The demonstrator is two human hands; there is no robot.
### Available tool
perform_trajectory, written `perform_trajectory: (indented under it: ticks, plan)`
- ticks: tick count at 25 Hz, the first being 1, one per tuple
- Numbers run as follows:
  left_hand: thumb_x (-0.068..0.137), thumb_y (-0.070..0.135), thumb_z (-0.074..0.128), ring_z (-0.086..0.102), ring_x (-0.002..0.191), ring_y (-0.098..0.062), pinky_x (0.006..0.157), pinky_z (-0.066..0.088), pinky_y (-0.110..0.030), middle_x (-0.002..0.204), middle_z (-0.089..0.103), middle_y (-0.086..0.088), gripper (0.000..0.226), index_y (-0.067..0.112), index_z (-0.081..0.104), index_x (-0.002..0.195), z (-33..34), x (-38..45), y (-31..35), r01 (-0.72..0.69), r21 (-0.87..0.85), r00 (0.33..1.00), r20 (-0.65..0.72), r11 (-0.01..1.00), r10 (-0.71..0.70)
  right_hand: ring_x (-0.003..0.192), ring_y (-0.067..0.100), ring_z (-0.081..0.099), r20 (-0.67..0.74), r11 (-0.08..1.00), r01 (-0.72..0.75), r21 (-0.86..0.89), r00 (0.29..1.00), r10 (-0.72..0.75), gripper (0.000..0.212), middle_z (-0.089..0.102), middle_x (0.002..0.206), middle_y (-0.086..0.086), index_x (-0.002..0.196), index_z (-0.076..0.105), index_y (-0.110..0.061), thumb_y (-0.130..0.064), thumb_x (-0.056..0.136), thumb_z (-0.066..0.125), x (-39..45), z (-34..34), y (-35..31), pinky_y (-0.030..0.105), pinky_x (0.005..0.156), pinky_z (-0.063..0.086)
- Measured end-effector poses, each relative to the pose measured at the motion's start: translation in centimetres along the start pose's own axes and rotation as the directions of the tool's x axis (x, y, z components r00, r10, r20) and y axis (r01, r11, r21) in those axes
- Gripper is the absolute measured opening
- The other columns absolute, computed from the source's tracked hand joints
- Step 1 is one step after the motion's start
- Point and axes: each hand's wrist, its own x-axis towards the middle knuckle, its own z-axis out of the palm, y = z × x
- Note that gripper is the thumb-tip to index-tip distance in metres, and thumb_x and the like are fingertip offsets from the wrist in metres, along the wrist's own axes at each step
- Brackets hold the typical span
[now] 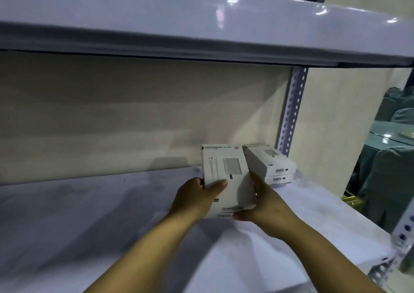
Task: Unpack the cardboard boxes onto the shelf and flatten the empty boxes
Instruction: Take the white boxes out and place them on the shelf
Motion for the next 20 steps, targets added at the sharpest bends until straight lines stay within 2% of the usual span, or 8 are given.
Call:
perform_trajectory:
  ticks: [2,6,8,11,14,16,18,20]
  plan:
    - [0.082,0.057,0.062,0.066,0.085,-0.017,0.077,0.056,-0.033,0.095,0.072,-0.001,0.048,0.014,0.069,0.102,1.2,1.1,0.2,0.013,0.007,1.0,0.006,1.0,-0.013,0.106,-0.002,0.055,-0.001,0.998,-0.045,-0.041,0.999,0.045,0.074,0.058,0.11,-0.028,0.112,0.041,-0.046,-0.002,0.066,0.081,1.0,-0.9,0.8,0.028,0.088,0.055]
    - [0.086,0.054,0.058,0.066,0.086,-0.017,0.074,0.056,-0.03,0.101,0.071,-0.004,0.05,0.012,0.066,0.11,3.5,2.8,0.8,0.063,0.01,0.998,0.026,0.998,-0.063,0.115,0.012,0.054,0.045,0.971,-0.144,-0.193,0.987,0.156,0.071,0.056,0.118,-0.016,0.117,0.036,-0.039,-0.008,0.071,0.081,3.0,-2.6,1.9,0.034,0.096,0.052]
    - [0.089,0.052,0.056,0.064,0.086,-0.018,0.067,0.052,-0.026,0.106,0.069,-0.006,0.049,0.011,0.063,0.114,4.2,3.3,1.4,0.101,0.027,0.994,0.042,0.995,-0.102,0.117,0.015,0.053,0.036,0.941,-0.178,-0.288,0.98,0.197,0.07,0.055,0.125,-0.008,0.125,0.037,-0.033,-0.013,0.074,0.08,3.8,-3.3,2.4,0.032,0.099,0.048]
    - [0.087,0.054,0.057,0.066,0.084,-0.018,0.06,0.052,-0.024,0.099,0.07,-0.005,0.05,0.011,0.064,0.111,4.7,4.0,1.8,0.156,-0.005,0.984,0.091,0.988,-0.155,0.103,0.012,0.05,0.025,0.902,-0.185,-0.39,0.977,0.211,0.064,0.056,0.121,-0.005,0.127,0.043,-0.025,-0.02,0.075,0.081,4.6,-4.1,3.2,0.022,0.087,0.044]
    - [0.085,0.043,0.066,0.063,0.084,-0.009,0.061,0.054,-0.021,0.092,0.066,0.009,0.02,0.03,0.06,0.098,5.1,4.1,1.9,0.099,-0.078,0.984,0.158,0.992,-0.086,0.106,0.012,0.053,0.028,0.917,-0.145,-0.371,0.985,0.168,0.054,0.057,0.114,-0.008,0.119,0.049,-0.026,-0.016,0.075,0.081,5.1,-4.6,4.3,0.008,0.076,0.04]
    - [0.077,0.026,0.078,0.059,0.084,0.001,0.062,0.053,-0.018,0.094,0.063,0.016,0.03,0.037,0.054,0.09,5.4,4.1,2.1,0.035,-0.141,0.982,0.19,0.989,-0.007,0.113,0.015,0.054,0.008,0.92,-0.124,-0.373,0.991,0.136,0.054,0.058,0.115,-0.009,0.12,0.05,-0.026,-0.014,0.076,0.08,5.4,-4.9,4.6,0.005,0.078,0.043]
    - [0.071,0.016,0.083,0.054,0.08,0.009,0.063,0.048,-0.009,0.091,0.057,0.023,0.044,0.038,0.05,0.089,5.8,4.3,1.9,-0.064,-0.105,0.982,0.169,0.992,0.081,0.12,0.018,0.053,-0.013,0.888,-0.095,-0.45,0.995,0.099,0.068,0.057,0.128,-0.004,0.136,0.045,-0.026,-0.019,0.078,0.079,5.7,-5.1,4.7,0.02,0.093,0.044]
    - [0.07,0.017,0.084,0.053,0.087,0.006,0.07,0.047,-0.009,0.096,0.055,0.022,0.052,0.033,0.049,0.105,6.3,4.5,1.8,-0.126,-0.045,0.981,0.143,0.991,0.131,0.12,0.019,0.052,-0.021,0.845,-0.054,-0.532,0.998,0.051,0.071,0.054,0.134,-0.002,0.142,0.041,-0.027,-0.024,0.081,0.076,6.0,-5.3,4.7,0.027,0.097,0.044]
